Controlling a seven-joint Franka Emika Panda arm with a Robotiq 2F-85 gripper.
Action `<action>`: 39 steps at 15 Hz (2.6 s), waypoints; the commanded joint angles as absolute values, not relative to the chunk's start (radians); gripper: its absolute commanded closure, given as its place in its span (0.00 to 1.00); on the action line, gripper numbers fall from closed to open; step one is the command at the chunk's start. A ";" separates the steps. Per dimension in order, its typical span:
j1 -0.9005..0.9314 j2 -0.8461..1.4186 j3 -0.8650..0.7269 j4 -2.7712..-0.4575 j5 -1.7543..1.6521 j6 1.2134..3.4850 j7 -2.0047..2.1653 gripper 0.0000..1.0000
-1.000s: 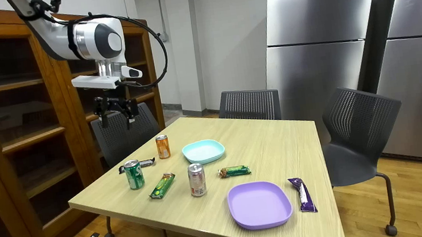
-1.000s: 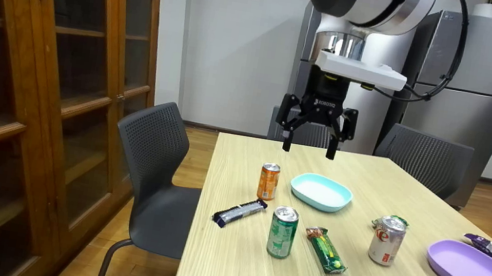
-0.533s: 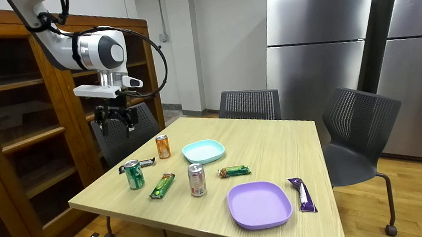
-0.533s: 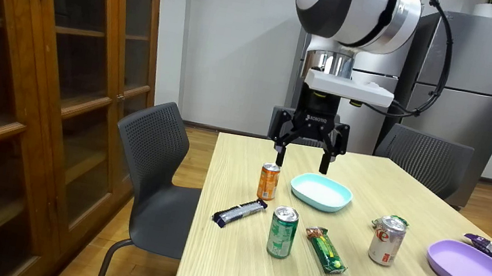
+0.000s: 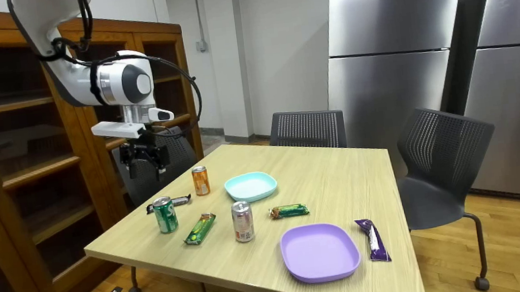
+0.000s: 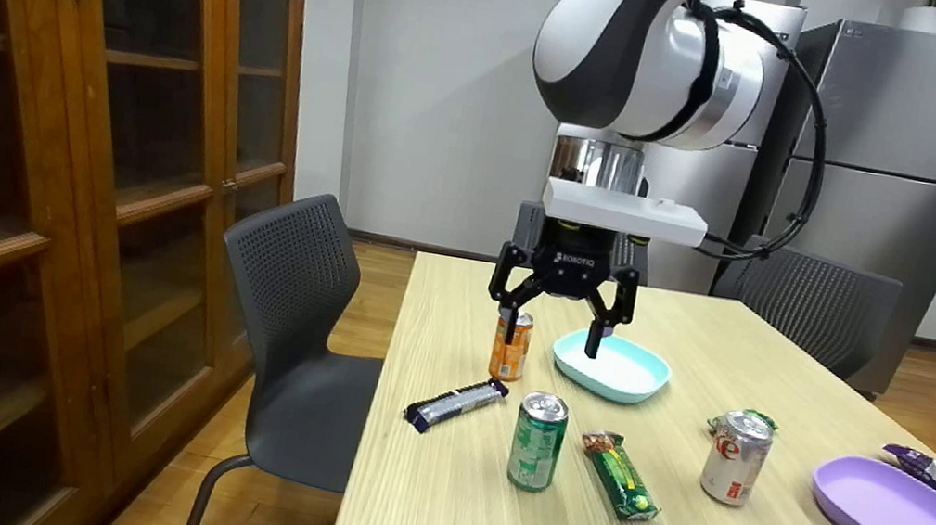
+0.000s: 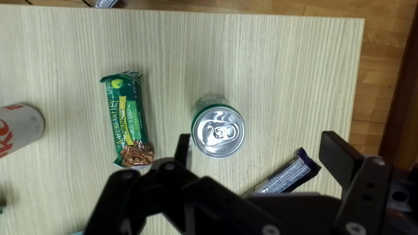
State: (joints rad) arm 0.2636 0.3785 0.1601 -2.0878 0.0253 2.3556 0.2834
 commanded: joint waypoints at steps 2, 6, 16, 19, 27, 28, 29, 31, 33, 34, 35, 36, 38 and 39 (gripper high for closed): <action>0.317 0.405 0.107 -2.077 -0.055 2.396 0.422 0.00; 0.335 0.431 0.082 -2.079 -0.073 2.417 0.491 0.00; 0.379 0.529 0.033 -2.064 -0.068 2.514 0.569 0.00; 0.385 0.556 0.027 -2.053 -0.061 2.523 0.572 0.00; 0.393 0.620 0.020 -1.997 -0.055 2.518 0.566 0.00; 0.394 0.627 0.019 -1.989 -0.054 2.516 0.565 0.00; 0.393 0.632 0.019 -1.983 -0.053 2.514 0.563 0.00; 0.392 0.638 0.020 -1.975 -0.050 2.510 0.557 0.26; 0.388 0.632 0.023 -1.975 -0.044 2.503 0.551 0.42; 0.389 0.625 0.020 -1.977 -0.046 2.497 0.552 0.51; 0.379 0.616 0.028 -1.981 -0.037 2.490 0.542 0.58; 0.379 0.603 0.027 -1.988 -0.036 2.485 0.543 0.62; 0.386 0.574 0.022 -2.005 -0.043 2.482 0.548 0.62; 0.386 0.559 0.022 -2.011 -0.044 2.481 0.547 0.62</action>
